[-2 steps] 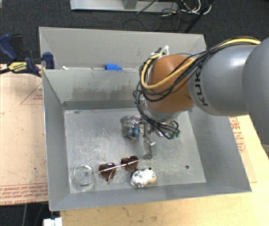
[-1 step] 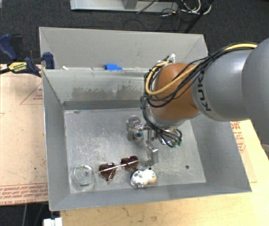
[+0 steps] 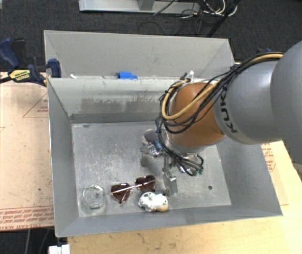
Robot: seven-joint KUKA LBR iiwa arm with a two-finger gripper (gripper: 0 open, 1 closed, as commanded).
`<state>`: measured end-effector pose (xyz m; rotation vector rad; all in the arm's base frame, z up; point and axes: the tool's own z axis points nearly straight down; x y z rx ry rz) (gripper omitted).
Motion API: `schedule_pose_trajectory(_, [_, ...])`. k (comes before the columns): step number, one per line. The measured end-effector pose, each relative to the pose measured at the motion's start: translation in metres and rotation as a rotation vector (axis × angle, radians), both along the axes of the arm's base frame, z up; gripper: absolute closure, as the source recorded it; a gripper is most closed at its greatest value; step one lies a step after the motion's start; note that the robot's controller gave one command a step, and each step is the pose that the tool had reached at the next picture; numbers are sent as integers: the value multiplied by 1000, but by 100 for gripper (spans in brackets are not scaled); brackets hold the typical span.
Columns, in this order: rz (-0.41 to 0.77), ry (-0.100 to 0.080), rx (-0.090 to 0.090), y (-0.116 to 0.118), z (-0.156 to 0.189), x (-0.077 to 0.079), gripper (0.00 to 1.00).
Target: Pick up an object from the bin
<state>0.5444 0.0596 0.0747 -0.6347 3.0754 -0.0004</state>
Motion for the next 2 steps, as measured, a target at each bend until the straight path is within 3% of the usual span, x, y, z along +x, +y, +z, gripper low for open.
schedule_pose_trajectory(1, [154,2,1,27,-3,-4,0])
schedule_pose_trajectory(2, [176,-1,2,59,-4,8,100])
